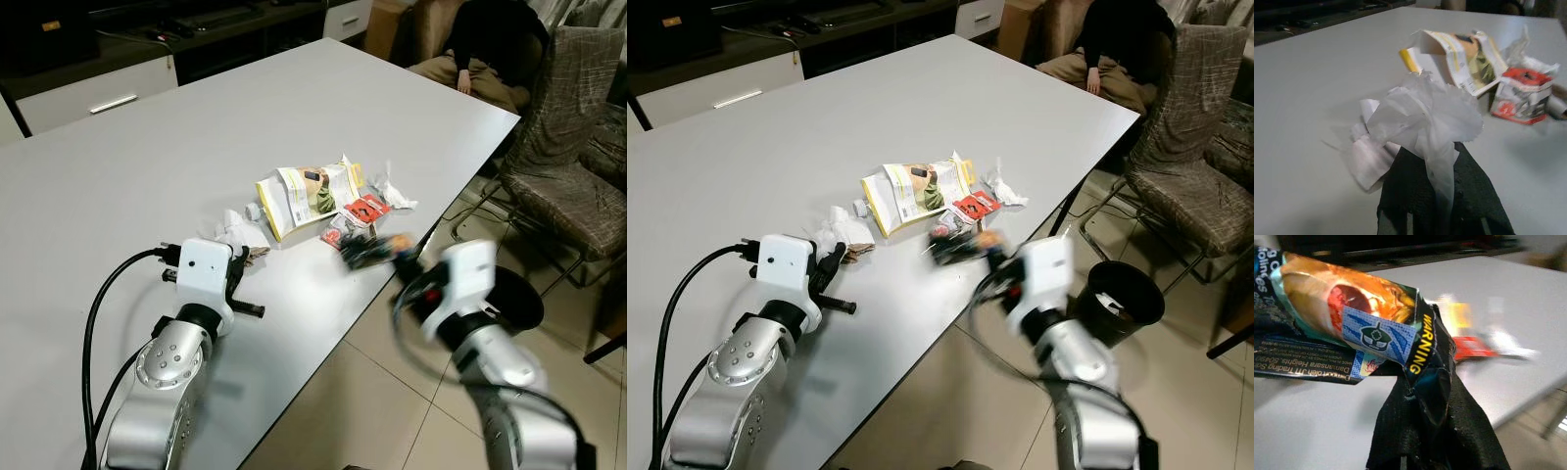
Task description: Picking trash to rubbish bin
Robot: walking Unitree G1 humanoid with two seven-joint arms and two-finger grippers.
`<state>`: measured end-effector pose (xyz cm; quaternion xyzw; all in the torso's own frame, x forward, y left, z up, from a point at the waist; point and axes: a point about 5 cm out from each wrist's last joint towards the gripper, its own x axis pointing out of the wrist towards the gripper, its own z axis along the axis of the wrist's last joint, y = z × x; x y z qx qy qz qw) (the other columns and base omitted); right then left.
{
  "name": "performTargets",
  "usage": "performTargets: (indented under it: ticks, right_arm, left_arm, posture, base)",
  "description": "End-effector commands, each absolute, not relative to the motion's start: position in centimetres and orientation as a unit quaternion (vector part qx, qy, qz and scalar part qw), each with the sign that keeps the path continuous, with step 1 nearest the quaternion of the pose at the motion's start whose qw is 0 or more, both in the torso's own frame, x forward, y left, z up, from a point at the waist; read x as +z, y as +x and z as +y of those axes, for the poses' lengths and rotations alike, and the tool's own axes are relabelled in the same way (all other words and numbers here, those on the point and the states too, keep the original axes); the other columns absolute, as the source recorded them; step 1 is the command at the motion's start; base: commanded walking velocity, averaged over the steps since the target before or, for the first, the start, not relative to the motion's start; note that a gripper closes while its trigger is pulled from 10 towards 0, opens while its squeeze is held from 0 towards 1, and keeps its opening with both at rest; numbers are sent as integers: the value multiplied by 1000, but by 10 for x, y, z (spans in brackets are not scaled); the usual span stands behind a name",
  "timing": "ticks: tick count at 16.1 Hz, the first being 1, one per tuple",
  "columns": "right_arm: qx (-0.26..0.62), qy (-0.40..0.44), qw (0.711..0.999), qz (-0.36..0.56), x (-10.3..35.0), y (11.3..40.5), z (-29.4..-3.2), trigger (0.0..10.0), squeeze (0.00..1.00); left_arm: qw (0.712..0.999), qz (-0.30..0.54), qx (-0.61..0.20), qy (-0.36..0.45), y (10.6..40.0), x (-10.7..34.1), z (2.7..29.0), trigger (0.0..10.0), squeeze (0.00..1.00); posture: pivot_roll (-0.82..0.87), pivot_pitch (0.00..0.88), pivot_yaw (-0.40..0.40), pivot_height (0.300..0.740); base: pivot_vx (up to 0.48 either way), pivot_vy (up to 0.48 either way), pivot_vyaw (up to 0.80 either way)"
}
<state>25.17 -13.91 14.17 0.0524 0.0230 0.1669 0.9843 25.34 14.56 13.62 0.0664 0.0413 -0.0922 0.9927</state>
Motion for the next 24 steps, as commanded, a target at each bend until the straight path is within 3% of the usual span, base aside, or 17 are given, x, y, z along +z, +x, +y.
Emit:
performTargets:
  ticks: [1, 4, 14, 21, 24]
  right_arm:
    - [127, 47, 990, 27, 143, 254, -150, 10000, 0]
    - [90, -2, 995, 48, 132, 245, -164, 10000, 0]
    - [106, 11, 991, 86, 117, 231, -148, 10000, 0]
    - [116, 6, 986, 120, 106, 228, -142, 10000, 0]
    - [115, 8, 986, 121, 106, 228, -141, 10000, 0]
  left_arm:
    - [992, 44, -92, 78, 253, 132, 145, 10000, 0]
    - [993, 39, -94, 66, 252, 131, 145, 10000, 0]
    - [992, 28, -107, 63, 254, 133, 138, 10000, 0]
    - [989, 31, -118, 88, 255, 131, 136, 10000, 0]
    - [987, 31, -122, 95, 257, 132, 136, 10000, 0]
  posture:
    - [-118, 12, -88, 740]
    - [-124, 17, -87, 740]
    - [-135, 33, -82, 740]
    - [-135, 40, -72, 740]
    - [-137, 40, -67, 740]
  base:
    - [0, 0, 0]
    - [0, 0, 0]
    - [0, 0, -770]
    - [0, 0, 0]
    - [0, -341, 0]
